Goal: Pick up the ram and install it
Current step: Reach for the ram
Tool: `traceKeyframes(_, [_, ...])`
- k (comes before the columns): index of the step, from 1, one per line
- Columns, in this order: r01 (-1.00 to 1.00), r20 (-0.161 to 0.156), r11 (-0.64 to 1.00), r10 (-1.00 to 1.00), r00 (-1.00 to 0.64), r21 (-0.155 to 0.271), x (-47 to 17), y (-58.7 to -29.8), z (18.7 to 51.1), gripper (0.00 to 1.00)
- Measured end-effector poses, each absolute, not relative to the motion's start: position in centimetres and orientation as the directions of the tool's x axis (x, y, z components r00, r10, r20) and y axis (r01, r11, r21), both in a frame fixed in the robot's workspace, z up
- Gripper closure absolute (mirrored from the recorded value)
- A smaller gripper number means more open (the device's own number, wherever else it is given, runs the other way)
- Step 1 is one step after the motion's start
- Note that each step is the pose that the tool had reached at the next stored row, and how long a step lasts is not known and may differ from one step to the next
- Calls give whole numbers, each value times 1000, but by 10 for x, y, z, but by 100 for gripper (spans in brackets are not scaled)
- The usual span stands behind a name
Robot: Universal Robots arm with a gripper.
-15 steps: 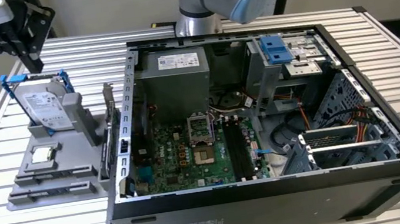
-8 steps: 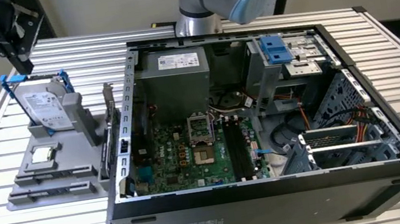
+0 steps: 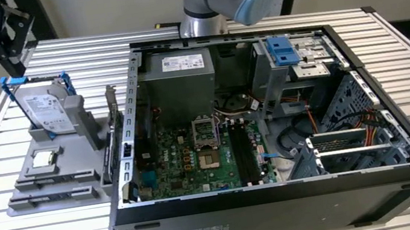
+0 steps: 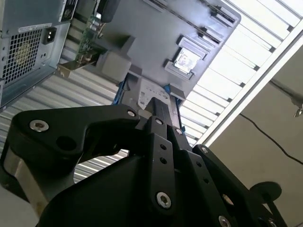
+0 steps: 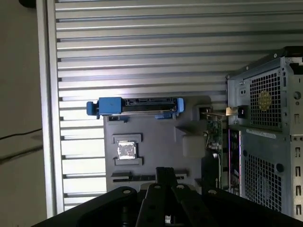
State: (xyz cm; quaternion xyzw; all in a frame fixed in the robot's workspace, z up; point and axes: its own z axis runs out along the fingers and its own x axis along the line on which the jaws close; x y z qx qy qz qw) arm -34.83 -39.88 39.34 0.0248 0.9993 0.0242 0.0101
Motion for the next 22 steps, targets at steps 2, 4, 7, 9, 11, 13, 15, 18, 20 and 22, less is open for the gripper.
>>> traceKeyframes(2, [38,-19,998,39,-999,49,-351,-399,393,100])
traceKeyframes(4, [26,-19,998,27,-999,49,-354,-399,393,100])
traceKeyframes(7, [26,-19,998,27,-999,49,-354,-399,393,100])
traceKeyframes(9, [26,-19,998,27,-999,49,-354,-400,393,100])
traceKeyframes(11, [26,-19,998,27,-999,49,-354,-402,393,100])
traceKeyframes(13, [26,-19,998,27,-999,49,-354,-405,393,100])
traceKeyframes(15, [26,-19,998,27,-999,49,-354,-409,393,100])
traceKeyframes(18, [26,-19,998,27,-999,49,-355,-414,393,100])
traceKeyframes(20, [26,-19,998,27,-999,49,-356,-418,393,100])
traceKeyframes(22, [26,-19,998,27,-999,49,-356,-422,393,100])
